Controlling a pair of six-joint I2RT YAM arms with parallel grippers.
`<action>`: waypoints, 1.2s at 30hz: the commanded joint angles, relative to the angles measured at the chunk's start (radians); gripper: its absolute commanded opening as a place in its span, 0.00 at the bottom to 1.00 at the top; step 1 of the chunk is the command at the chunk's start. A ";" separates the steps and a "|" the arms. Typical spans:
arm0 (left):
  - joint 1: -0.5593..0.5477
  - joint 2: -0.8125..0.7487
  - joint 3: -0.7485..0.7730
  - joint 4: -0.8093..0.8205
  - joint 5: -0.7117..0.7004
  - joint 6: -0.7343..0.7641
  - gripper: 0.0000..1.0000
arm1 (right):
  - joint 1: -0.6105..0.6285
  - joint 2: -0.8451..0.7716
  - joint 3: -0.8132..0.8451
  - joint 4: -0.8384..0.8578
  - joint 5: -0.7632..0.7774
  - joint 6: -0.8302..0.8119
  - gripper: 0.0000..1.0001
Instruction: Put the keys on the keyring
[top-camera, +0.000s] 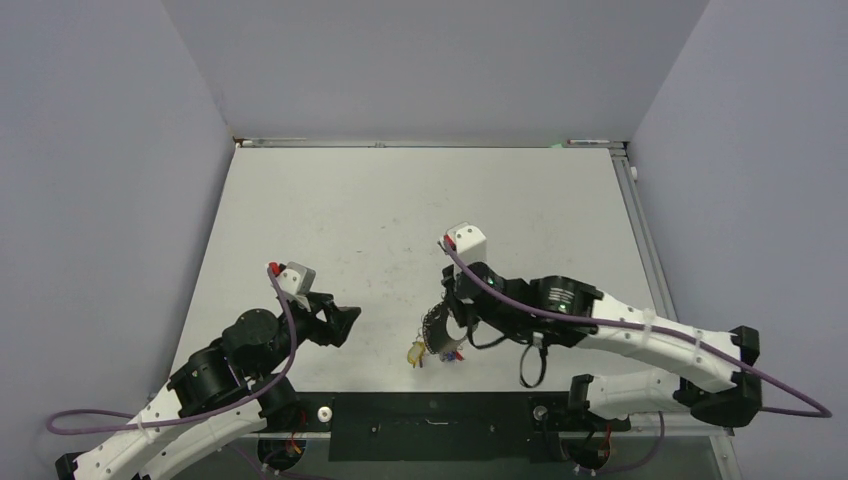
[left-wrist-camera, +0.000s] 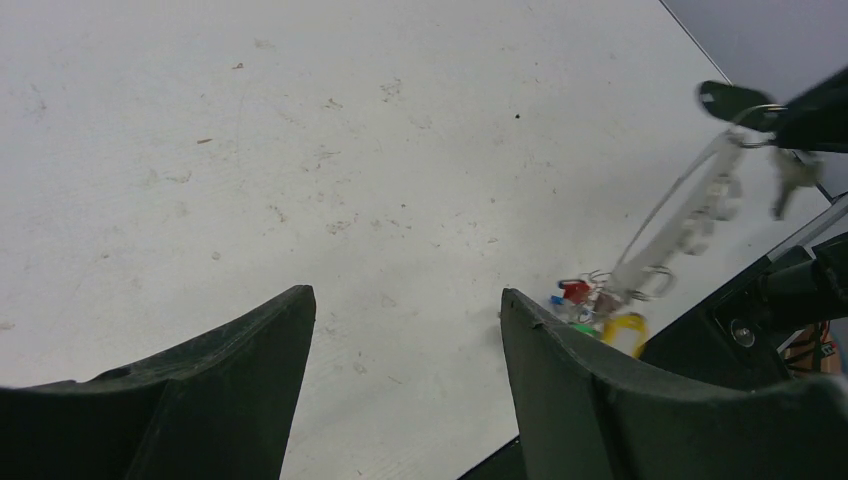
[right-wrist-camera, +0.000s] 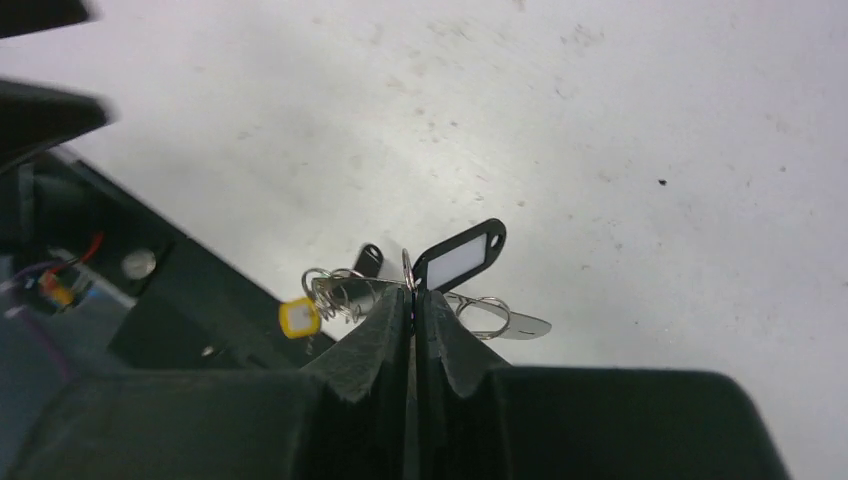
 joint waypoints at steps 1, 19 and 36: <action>-0.002 -0.019 -0.001 0.028 -0.006 0.011 0.65 | -0.251 0.092 -0.147 0.221 -0.251 -0.123 0.05; -0.002 -0.056 -0.015 0.034 -0.008 0.010 0.66 | -0.812 0.804 0.063 0.369 -0.834 -0.426 0.05; 0.018 -0.013 -0.028 0.060 0.022 0.015 0.67 | -0.792 0.813 0.243 0.345 -0.520 -0.466 0.52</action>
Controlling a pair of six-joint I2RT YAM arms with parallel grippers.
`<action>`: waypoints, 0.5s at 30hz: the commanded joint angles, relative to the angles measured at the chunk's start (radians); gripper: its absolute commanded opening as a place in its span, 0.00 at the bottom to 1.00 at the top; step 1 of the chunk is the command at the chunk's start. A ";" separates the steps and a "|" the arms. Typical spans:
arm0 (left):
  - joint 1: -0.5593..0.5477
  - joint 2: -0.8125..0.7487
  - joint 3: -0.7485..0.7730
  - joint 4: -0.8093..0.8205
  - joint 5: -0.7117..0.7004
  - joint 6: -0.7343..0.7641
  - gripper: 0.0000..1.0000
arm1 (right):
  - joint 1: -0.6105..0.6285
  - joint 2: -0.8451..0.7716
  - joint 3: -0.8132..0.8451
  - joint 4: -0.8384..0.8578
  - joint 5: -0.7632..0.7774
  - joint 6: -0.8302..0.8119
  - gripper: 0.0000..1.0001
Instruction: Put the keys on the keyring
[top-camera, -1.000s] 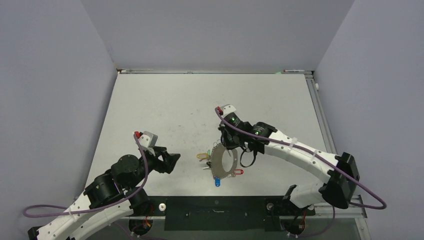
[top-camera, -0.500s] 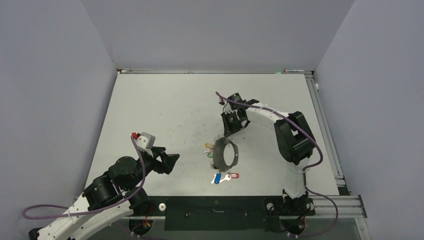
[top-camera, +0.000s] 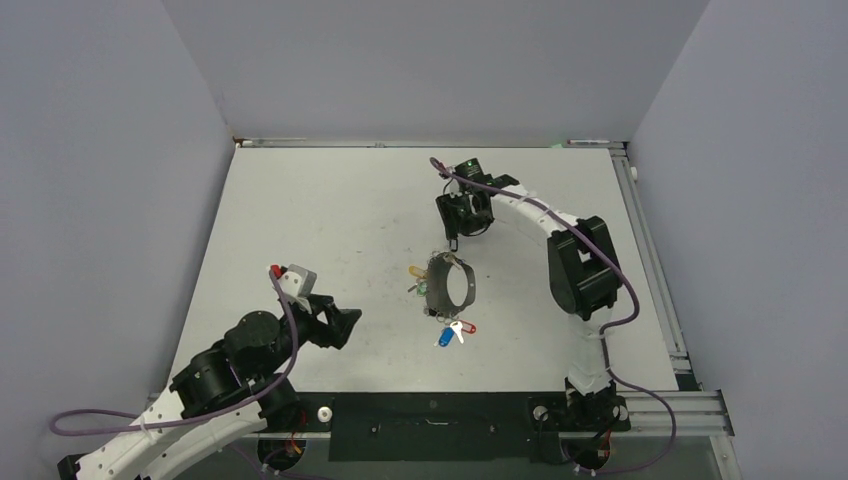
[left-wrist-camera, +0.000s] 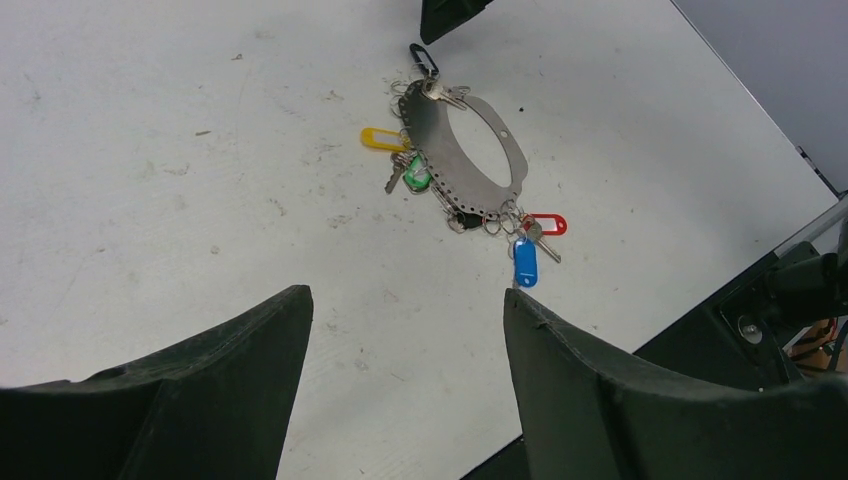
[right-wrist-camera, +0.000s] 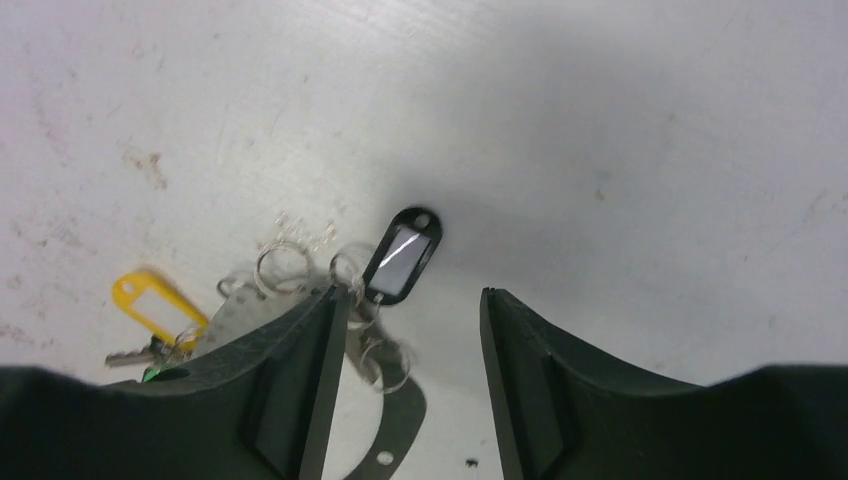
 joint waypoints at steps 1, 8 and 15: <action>0.021 0.018 0.002 0.057 0.023 0.018 0.67 | 0.105 -0.190 -0.131 0.100 0.087 0.018 0.52; 0.070 0.048 -0.007 0.076 0.056 0.026 0.67 | 0.199 -0.530 -0.559 0.534 0.327 0.071 0.55; 0.120 0.029 -0.004 0.059 -0.053 0.007 0.96 | 0.233 -0.869 -0.845 0.806 0.491 0.083 0.75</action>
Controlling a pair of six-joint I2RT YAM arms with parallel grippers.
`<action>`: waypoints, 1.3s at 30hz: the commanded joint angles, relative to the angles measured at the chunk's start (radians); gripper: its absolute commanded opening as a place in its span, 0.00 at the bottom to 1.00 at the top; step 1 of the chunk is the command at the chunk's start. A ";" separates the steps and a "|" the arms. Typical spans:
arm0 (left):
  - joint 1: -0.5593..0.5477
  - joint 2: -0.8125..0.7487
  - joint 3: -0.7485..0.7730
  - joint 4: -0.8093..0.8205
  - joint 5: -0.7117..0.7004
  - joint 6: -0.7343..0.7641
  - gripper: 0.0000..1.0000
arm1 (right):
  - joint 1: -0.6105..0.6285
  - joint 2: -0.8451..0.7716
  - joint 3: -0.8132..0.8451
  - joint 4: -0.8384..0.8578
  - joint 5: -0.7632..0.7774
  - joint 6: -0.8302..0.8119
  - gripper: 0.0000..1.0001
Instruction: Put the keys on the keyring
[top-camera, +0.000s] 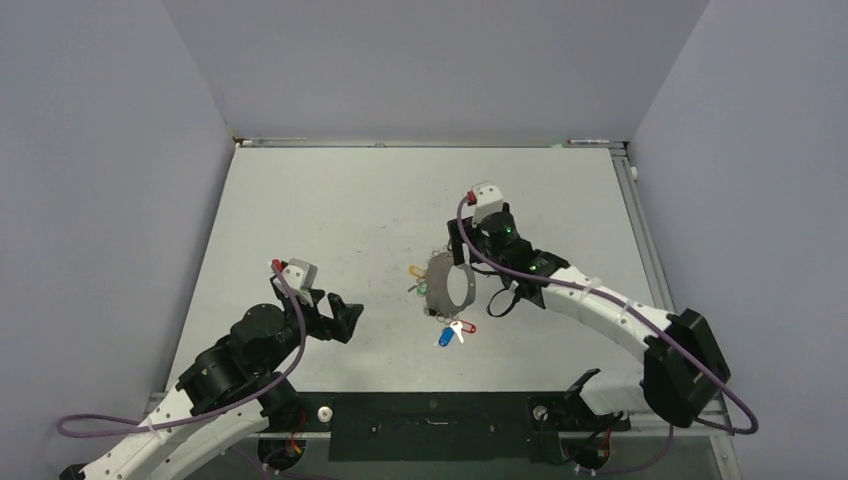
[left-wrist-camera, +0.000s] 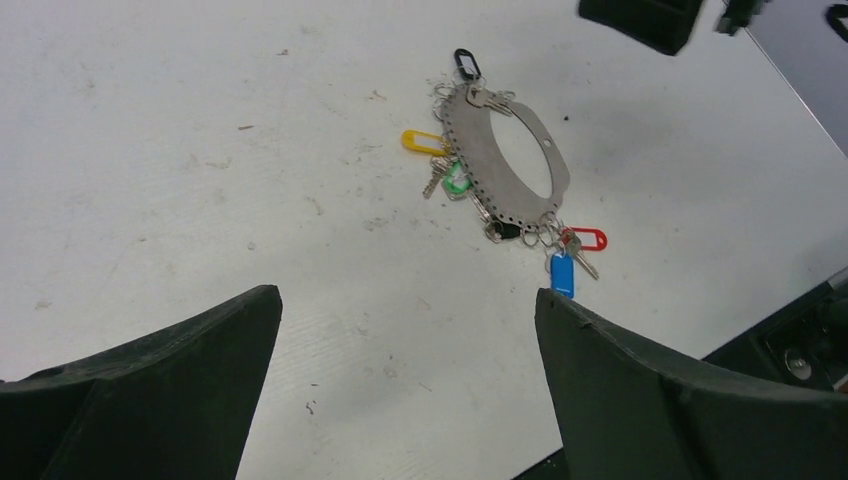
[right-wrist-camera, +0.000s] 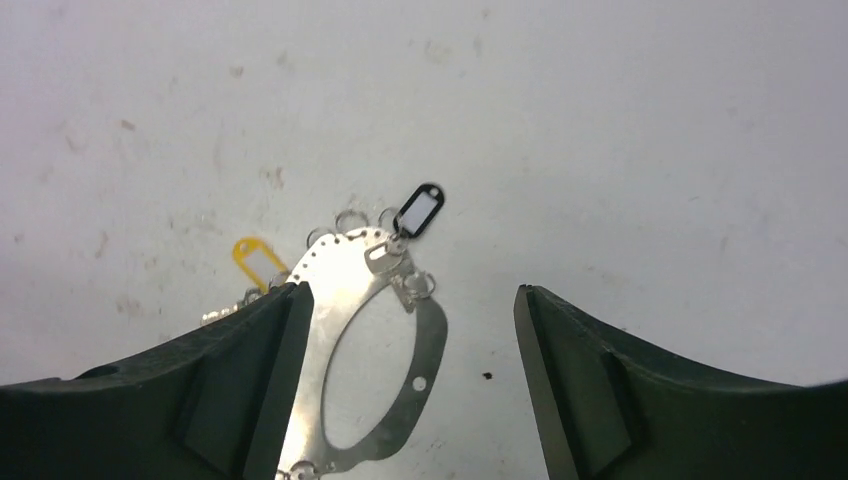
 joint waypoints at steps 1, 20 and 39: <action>0.046 -0.026 0.004 0.042 -0.100 -0.008 0.96 | 0.026 -0.223 -0.156 0.309 0.215 0.031 0.76; 0.120 -0.107 -0.018 0.065 -0.093 0.031 0.96 | 0.070 -0.918 -0.488 0.129 0.295 0.240 0.81; 0.120 -0.110 -0.028 0.068 -0.093 0.022 0.96 | 0.096 -0.848 -0.538 0.277 0.269 0.184 0.82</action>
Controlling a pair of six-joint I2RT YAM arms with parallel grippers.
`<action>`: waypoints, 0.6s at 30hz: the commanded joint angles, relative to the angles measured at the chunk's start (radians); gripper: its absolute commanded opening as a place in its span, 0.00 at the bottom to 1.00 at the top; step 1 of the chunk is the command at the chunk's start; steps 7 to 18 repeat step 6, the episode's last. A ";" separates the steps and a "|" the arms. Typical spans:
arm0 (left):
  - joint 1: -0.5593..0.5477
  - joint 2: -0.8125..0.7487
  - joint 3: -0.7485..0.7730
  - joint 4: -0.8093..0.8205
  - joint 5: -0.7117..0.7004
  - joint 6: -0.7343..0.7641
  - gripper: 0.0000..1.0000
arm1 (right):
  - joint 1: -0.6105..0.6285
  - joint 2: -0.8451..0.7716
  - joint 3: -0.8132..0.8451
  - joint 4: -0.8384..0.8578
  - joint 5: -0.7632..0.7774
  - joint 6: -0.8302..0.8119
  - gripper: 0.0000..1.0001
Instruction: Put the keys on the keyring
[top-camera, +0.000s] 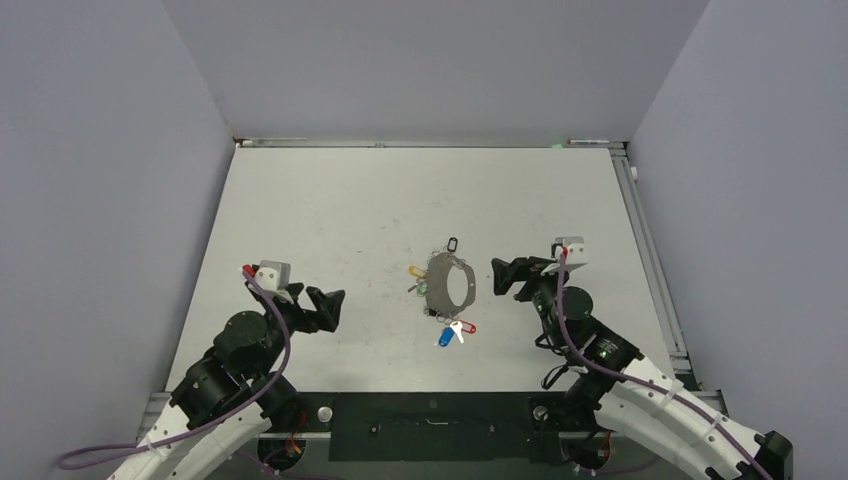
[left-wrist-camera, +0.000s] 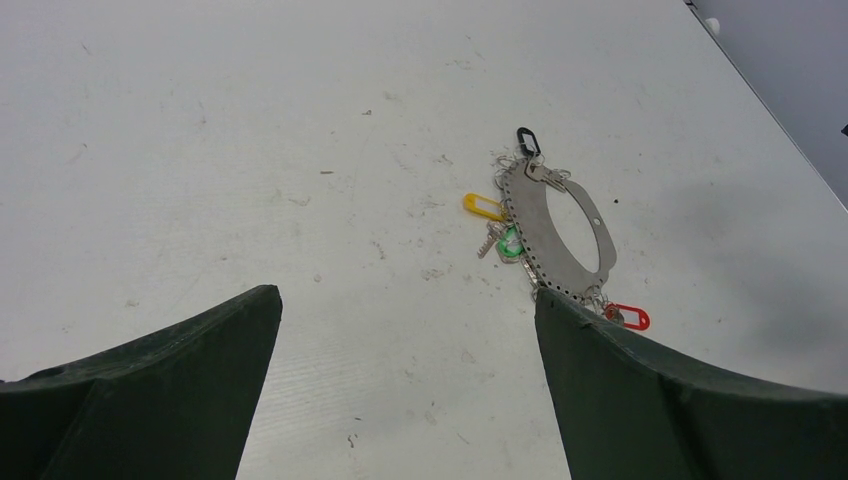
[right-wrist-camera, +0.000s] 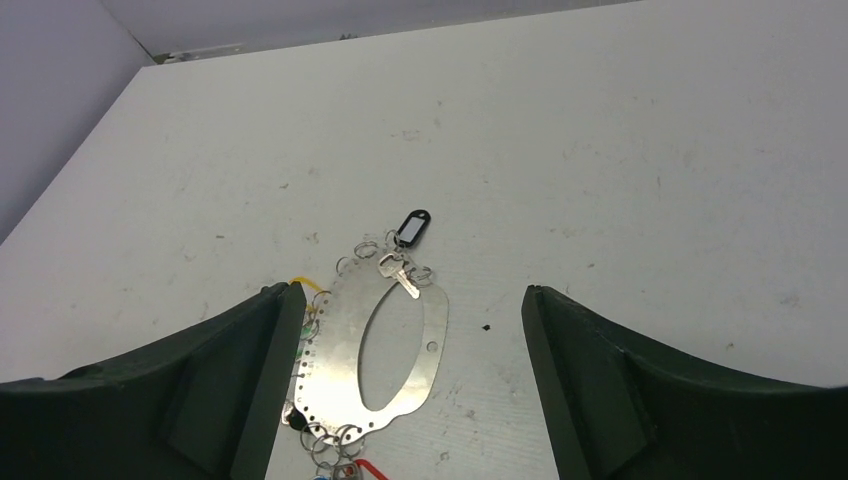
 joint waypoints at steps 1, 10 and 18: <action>0.006 -0.001 -0.001 0.043 0.008 0.006 0.96 | 0.036 -0.014 -0.033 0.149 0.020 -0.053 0.82; 0.006 0.001 -0.002 0.040 0.014 0.005 0.96 | 0.075 -0.004 -0.032 0.161 0.026 -0.095 0.82; 0.006 0.001 -0.002 0.040 0.014 0.005 0.96 | 0.075 -0.004 -0.032 0.161 0.026 -0.095 0.82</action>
